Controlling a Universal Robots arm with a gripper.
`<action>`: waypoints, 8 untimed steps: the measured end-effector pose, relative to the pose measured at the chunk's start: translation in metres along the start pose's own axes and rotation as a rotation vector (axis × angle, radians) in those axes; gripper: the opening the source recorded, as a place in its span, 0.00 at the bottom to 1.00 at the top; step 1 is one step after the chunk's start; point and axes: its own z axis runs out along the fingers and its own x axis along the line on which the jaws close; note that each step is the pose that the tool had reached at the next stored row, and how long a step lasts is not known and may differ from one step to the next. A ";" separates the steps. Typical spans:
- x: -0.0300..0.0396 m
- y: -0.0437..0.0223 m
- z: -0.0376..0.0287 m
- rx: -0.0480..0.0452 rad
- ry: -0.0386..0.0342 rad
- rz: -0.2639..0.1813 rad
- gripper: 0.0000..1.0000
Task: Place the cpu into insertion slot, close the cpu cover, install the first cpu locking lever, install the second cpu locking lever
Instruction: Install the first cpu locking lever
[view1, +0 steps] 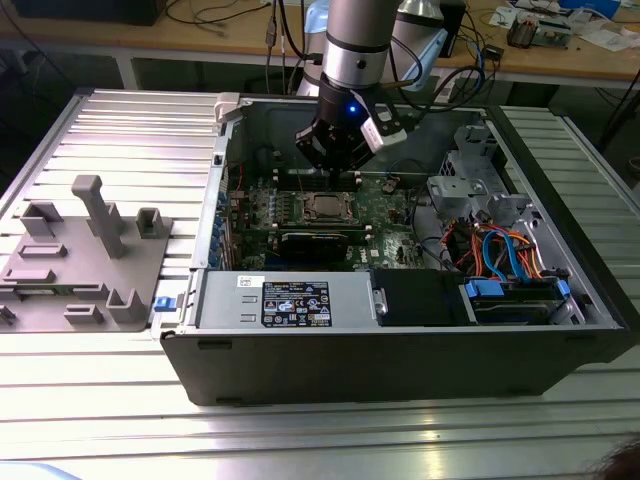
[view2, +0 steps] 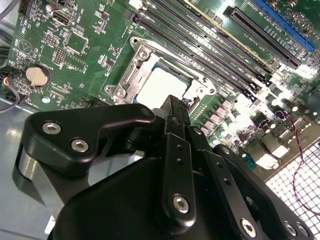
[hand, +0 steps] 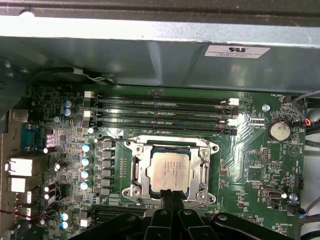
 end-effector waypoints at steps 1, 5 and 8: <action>0.0000 0.0000 0.0000 0.0000 0.0000 -0.001 0.11; 0.0000 0.0000 0.0000 0.0001 0.0000 -0.003 0.11; 0.0000 0.0000 0.0000 0.0002 -0.0001 -0.006 0.11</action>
